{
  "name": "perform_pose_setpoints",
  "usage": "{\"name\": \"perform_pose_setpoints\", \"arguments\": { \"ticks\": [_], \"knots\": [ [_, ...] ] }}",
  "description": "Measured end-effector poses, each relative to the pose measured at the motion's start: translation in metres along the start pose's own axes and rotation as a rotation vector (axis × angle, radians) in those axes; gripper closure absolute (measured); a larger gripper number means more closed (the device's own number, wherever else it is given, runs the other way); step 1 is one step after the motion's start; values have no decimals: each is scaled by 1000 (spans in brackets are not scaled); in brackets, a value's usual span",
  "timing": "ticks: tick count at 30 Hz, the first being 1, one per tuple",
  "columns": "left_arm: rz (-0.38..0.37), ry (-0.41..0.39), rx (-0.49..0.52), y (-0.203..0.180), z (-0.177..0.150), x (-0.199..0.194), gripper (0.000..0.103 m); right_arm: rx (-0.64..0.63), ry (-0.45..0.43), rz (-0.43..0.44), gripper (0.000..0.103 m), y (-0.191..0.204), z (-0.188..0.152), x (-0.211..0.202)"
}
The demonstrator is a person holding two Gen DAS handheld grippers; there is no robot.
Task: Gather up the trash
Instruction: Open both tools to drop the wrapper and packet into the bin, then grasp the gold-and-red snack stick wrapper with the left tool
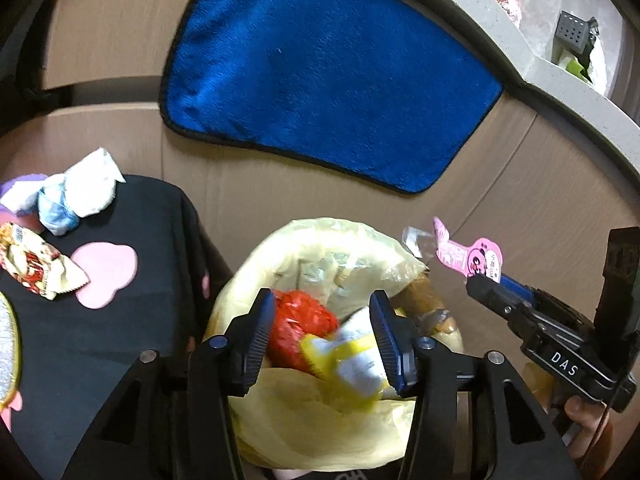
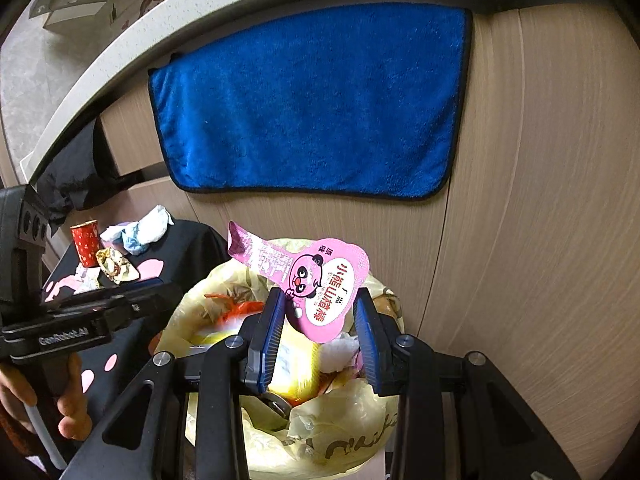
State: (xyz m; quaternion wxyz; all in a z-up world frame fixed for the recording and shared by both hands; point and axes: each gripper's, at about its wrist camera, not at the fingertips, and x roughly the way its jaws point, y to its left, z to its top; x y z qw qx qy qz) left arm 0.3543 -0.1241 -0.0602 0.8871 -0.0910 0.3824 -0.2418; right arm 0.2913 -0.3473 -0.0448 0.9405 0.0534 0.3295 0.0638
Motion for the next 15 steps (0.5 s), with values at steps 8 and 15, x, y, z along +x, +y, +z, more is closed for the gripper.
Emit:
{"name": "perform_pose_setpoints", "arguments": {
  "ticks": [8,15],
  "knots": [
    [65,-42,-92,37,3,-28,53,-6,40,-13,55,10,-4,11],
    [179,-117,-123,87,-9,-72,53,-31,29,-48,54,27,0,9]
  ]
}}
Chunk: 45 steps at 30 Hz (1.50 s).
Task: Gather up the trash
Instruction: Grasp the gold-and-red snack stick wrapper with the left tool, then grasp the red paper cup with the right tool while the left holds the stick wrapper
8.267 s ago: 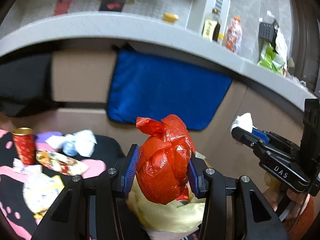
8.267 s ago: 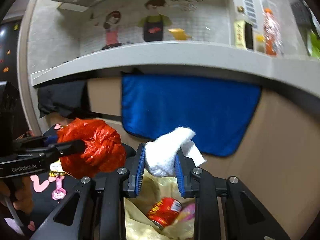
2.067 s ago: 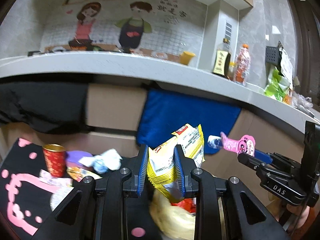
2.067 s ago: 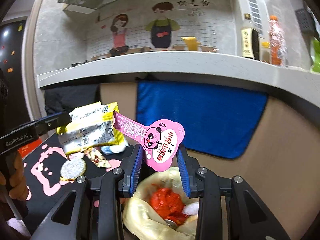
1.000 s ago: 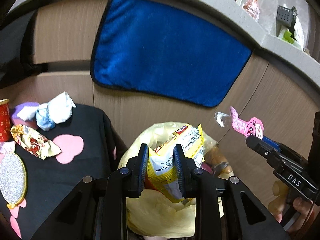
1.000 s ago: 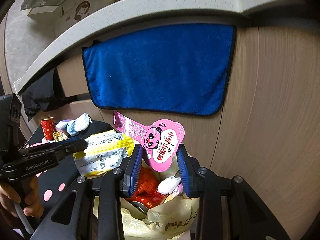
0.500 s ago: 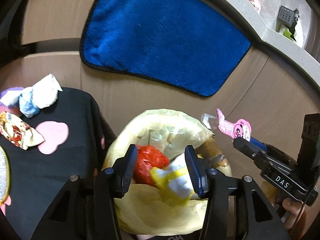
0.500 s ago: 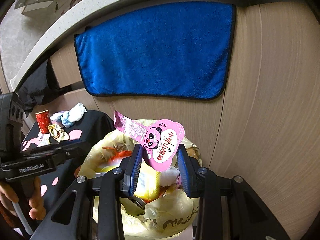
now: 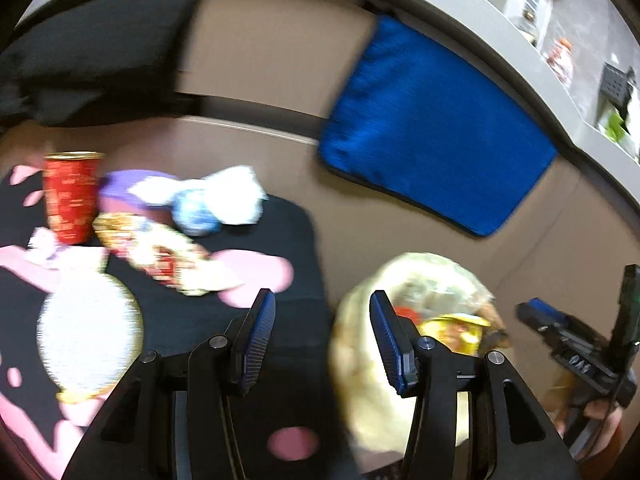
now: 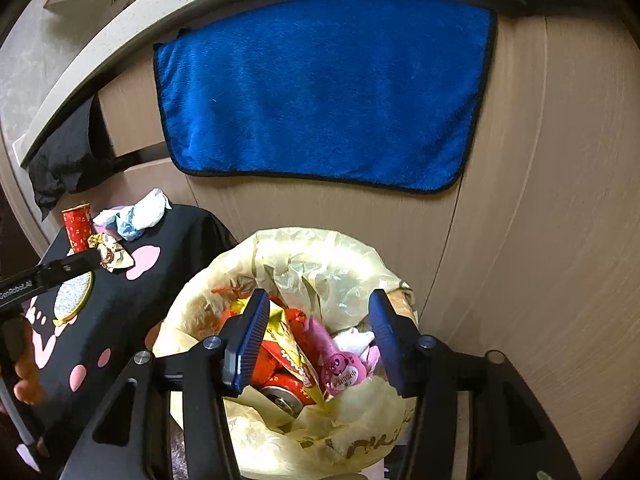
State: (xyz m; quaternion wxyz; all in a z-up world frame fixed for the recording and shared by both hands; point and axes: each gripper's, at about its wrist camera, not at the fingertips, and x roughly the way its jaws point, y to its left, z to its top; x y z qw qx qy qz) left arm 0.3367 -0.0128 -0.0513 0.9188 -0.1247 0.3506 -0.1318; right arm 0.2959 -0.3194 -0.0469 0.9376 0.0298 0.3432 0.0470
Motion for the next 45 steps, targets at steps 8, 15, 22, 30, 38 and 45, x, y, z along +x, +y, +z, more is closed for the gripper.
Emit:
{"name": "perform_pose_setpoints", "arguments": {
  "ticks": [8,15,22,30,38,45],
  "knots": [
    [128,-57,-126,97,4,-32,53,-2,-67,90,54,44,17,-6],
    [95,-9,-221,156,4,-35,53,-75,-86,155,54,109,34,3],
    [43,28,-269,146,18,2,53,-118,-56,161,54,143,33,18],
    [173,78,-375,148,26,59,53,-93,-50,150,54,138,31,23],
    [119,81,-379,149,28,67,80,-93,-6,173,54,143,32,43],
    [52,35,-320,165,22,-5,84,-151,13,246,54,181,38,60]
  ]
}}
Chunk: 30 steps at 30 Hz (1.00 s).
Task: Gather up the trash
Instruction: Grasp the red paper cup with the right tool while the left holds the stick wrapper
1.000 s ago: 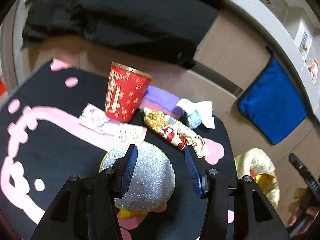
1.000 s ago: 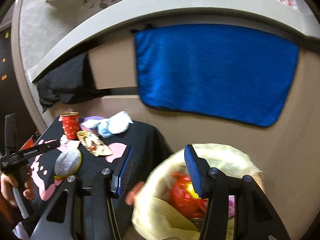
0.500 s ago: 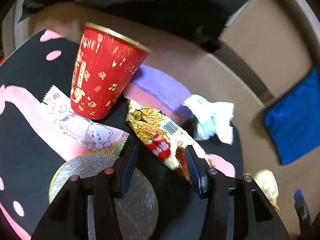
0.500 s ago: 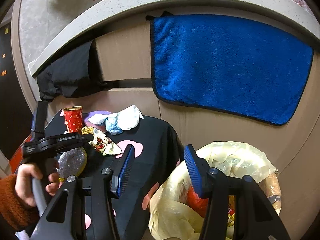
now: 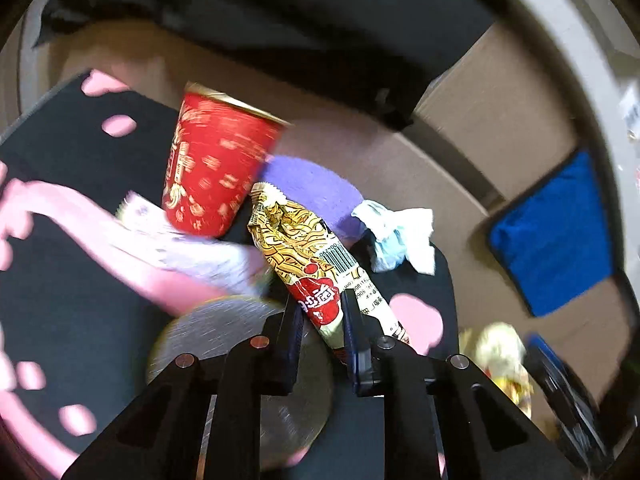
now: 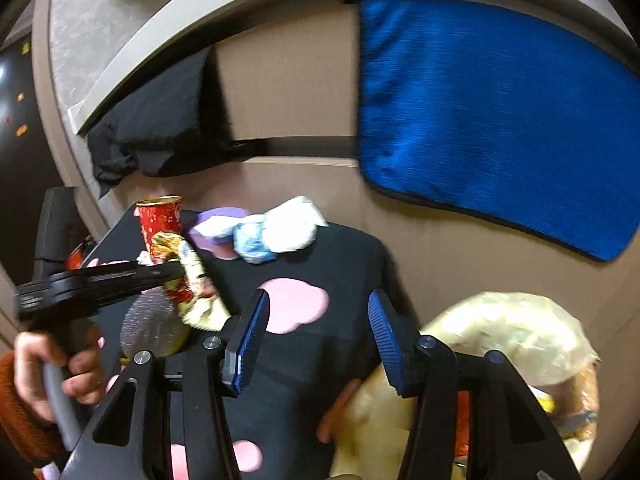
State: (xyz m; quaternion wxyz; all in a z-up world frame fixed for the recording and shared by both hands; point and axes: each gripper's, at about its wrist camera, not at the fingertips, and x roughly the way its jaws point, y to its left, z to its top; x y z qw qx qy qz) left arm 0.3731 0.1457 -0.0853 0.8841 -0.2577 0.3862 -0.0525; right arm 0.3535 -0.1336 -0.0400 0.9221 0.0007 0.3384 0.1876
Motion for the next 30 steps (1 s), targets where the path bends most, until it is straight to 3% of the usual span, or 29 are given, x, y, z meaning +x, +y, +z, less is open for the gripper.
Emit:
{"name": "perform_pose_setpoints", "arguments": {
  "ticks": [5,12,18,23,30],
  "knots": [
    [77,-47,103,34,-6,-67,84,-41,38,83,54,36,2,22],
    [151,-32,110,98,-28,-106,84,-91,142,200,54,96,-14,60],
    [150,-18,55,139,-46,-124,84,-146,207,205,54,135,-21,86],
    [187,-81,20,167,-47,-150,84,-254,161,242,54,182,0,91],
    [243,-139,-57,216,-46,-189,84,-423,117,421,46,285,23,115]
  ]
}}
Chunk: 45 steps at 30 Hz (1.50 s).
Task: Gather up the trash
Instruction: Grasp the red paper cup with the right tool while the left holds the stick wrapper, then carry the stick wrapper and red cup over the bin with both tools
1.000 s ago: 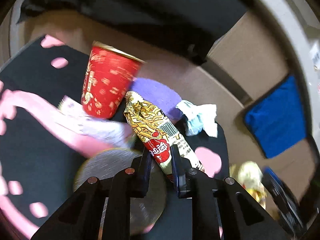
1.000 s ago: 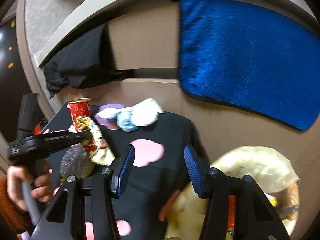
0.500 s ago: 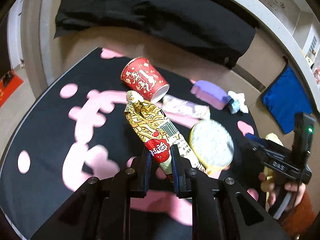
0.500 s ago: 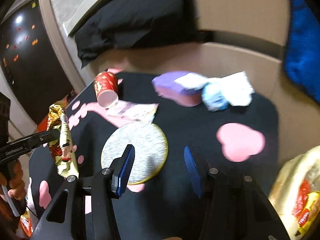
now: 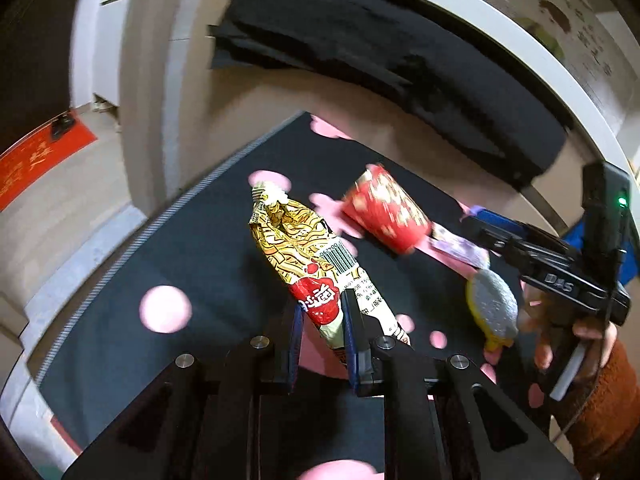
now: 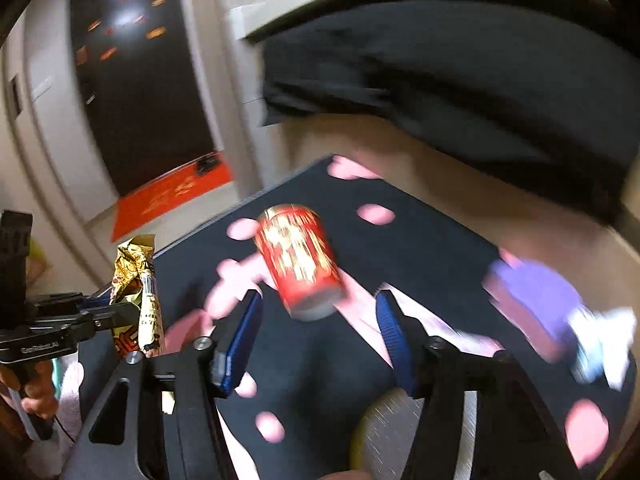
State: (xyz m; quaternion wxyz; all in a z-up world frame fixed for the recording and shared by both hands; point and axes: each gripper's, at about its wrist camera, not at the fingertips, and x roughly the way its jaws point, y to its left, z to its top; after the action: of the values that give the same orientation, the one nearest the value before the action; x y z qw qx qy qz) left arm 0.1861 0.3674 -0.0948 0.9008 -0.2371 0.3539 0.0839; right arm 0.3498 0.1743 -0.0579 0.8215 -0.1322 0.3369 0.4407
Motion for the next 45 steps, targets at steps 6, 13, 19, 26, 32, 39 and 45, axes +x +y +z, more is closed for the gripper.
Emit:
{"name": "perform_pose_setpoints", "arguments": {
  "ticks": [6,13,19,26,32,39,45],
  "knots": [
    [11,-24,-41,29,-1,-12,84,-125,90,-7,43,39,21,63],
    [17,-20,-88,44,-5,-15,84,-126,223,54,42,52,14,104],
    [-25,-13,-53,23,-2,-11,84,-98,163,-18,44,48,3,55],
    [-138,-4,60,-45,7,-2,84,43,89,-122,44,9,-13,-43],
    [-197,-6,181,-123,7,-5,84,175,16,-213,44,-37,-42,-130],
    [-219,-100,323,-210,17,-29,84,252,-116,-281,44,-79,-63,-209],
    [-233,-188,427,-277,18,-47,84,276,-214,-362,44,-97,-78,-271]
  ]
}}
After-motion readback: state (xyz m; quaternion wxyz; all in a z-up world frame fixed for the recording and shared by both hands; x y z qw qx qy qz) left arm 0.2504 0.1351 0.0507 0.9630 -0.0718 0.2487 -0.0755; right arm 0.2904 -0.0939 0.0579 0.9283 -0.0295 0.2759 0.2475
